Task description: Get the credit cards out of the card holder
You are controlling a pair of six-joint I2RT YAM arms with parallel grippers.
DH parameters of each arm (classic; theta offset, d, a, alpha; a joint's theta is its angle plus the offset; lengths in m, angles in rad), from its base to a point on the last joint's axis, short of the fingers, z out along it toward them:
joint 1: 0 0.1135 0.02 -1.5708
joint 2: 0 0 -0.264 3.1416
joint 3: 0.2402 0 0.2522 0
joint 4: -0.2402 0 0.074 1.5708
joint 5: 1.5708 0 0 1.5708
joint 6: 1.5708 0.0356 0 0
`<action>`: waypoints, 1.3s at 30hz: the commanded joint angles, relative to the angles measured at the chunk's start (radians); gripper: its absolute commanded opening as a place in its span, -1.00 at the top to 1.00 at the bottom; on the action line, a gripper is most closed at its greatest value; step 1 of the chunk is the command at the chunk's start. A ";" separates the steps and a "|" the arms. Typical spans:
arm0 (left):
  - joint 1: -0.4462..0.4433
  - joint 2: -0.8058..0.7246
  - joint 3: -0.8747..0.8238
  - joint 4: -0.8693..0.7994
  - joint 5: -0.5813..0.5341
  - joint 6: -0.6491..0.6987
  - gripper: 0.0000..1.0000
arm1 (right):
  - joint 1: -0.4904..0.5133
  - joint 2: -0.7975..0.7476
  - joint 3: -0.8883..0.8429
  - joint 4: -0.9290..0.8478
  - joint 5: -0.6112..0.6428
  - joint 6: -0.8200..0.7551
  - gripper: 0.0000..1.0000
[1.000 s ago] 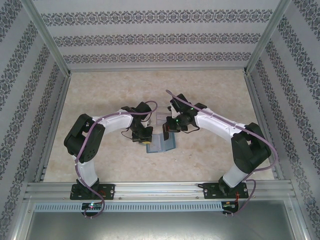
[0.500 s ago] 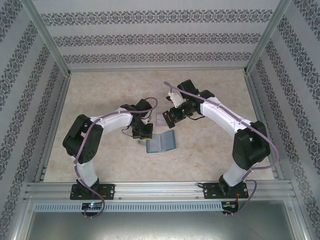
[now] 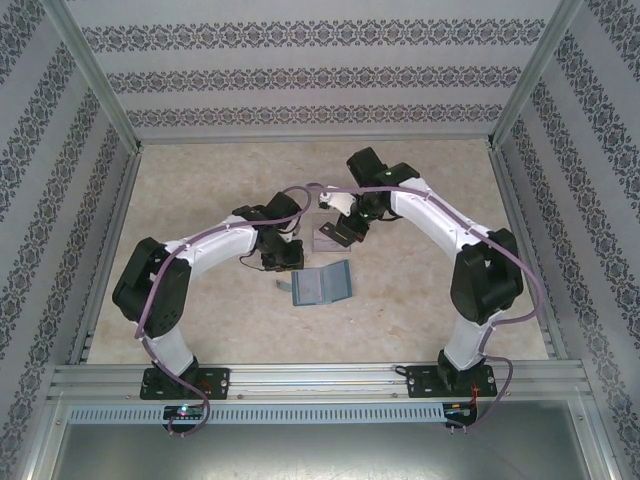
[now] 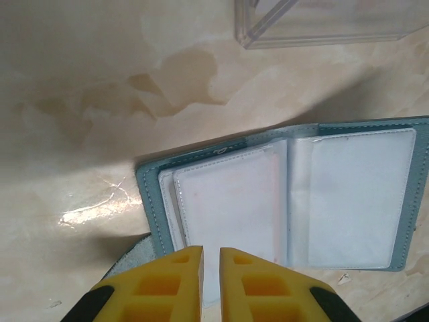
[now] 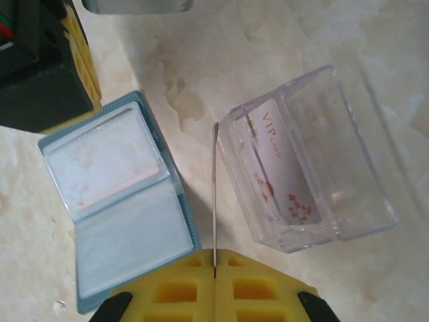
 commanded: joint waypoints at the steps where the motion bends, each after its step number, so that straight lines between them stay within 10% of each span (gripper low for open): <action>1: -0.003 -0.043 -0.016 -0.055 -0.042 0.017 0.71 | -0.008 0.051 0.087 -0.114 0.042 -0.176 1.00; 19: 0.016 -0.117 -0.084 -0.064 -0.082 -0.026 0.71 | -0.014 0.366 0.598 -0.388 0.125 -0.359 1.00; 39: 0.036 -0.090 -0.076 -0.079 -0.089 -0.040 0.71 | -0.016 0.565 0.750 -0.446 0.112 -0.413 1.00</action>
